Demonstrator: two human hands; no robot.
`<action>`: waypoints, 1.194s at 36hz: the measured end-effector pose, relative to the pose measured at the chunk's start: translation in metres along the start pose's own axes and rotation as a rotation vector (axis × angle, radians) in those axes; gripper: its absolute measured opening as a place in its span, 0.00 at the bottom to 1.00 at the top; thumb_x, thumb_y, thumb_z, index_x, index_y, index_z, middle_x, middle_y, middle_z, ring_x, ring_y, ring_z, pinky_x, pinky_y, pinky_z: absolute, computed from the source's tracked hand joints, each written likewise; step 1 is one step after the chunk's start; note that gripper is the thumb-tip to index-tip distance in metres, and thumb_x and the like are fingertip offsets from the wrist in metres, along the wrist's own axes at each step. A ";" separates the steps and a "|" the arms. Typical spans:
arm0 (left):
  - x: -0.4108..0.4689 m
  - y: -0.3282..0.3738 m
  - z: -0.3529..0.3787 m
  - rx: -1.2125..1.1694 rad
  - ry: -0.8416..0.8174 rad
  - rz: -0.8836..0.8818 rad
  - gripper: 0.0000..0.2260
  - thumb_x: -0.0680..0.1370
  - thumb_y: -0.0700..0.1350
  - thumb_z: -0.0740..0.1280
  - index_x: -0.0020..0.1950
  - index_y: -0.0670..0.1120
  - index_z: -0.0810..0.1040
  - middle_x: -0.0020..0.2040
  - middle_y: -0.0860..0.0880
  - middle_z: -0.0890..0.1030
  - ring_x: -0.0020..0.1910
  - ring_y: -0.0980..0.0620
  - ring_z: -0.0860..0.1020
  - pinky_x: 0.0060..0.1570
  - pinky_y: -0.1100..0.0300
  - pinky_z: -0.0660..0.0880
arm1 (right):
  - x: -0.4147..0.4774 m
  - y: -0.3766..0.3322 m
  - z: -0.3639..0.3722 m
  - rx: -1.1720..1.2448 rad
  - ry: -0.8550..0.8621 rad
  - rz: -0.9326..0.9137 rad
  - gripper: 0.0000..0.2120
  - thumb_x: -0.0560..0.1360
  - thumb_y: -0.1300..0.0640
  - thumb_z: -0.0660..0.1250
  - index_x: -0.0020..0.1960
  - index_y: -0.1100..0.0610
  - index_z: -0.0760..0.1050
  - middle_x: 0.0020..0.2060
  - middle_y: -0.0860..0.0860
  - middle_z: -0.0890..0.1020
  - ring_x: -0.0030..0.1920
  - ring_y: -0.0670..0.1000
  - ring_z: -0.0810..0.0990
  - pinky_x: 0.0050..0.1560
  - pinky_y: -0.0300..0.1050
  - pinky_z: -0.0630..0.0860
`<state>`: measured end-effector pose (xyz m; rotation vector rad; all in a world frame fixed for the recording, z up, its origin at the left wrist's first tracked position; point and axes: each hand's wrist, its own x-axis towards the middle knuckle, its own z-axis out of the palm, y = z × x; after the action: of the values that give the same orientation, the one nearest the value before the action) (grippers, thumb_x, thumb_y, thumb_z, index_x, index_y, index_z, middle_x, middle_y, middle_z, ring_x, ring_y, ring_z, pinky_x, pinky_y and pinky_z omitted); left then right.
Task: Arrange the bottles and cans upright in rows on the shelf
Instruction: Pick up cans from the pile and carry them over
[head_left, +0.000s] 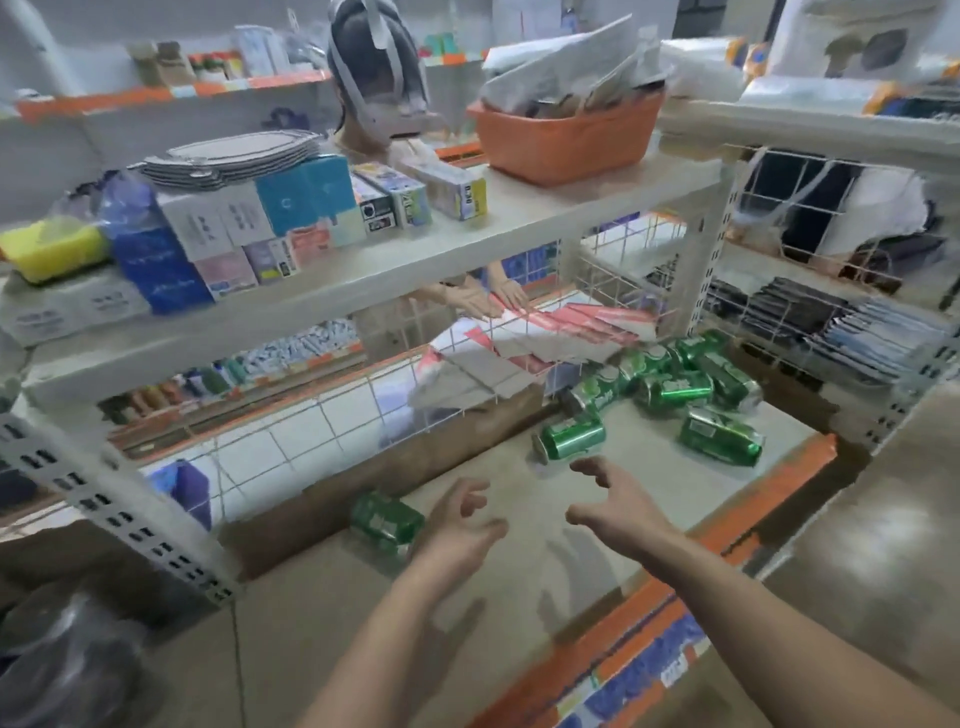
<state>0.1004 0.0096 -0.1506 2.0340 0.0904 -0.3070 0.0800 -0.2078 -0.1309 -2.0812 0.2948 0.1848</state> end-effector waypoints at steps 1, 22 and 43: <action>0.006 -0.001 0.003 0.010 -0.009 0.004 0.21 0.74 0.47 0.75 0.64 0.59 0.76 0.59 0.56 0.78 0.58 0.59 0.76 0.57 0.54 0.79 | 0.009 0.001 -0.002 -0.035 -0.004 0.001 0.31 0.72 0.60 0.73 0.73 0.52 0.70 0.71 0.50 0.74 0.69 0.52 0.73 0.58 0.43 0.69; 0.085 -0.007 0.040 -0.155 0.120 -0.213 0.17 0.76 0.42 0.74 0.60 0.57 0.76 0.57 0.51 0.79 0.52 0.58 0.79 0.37 0.71 0.76 | 0.188 0.035 0.009 -0.950 -0.140 -0.398 0.36 0.71 0.51 0.72 0.77 0.45 0.64 0.72 0.50 0.71 0.75 0.56 0.65 0.78 0.55 0.53; 0.063 -0.004 0.016 -0.021 0.036 -0.163 0.33 0.70 0.41 0.79 0.71 0.54 0.70 0.62 0.50 0.76 0.57 0.57 0.75 0.39 0.77 0.73 | 0.141 -0.016 0.007 -0.174 -0.352 -0.263 0.26 0.64 0.59 0.79 0.56 0.45 0.73 0.45 0.45 0.84 0.43 0.47 0.83 0.41 0.43 0.81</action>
<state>0.1577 -0.0069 -0.1773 2.0160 0.2821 -0.3696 0.2198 -0.2122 -0.1565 -2.1868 -0.2146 0.4220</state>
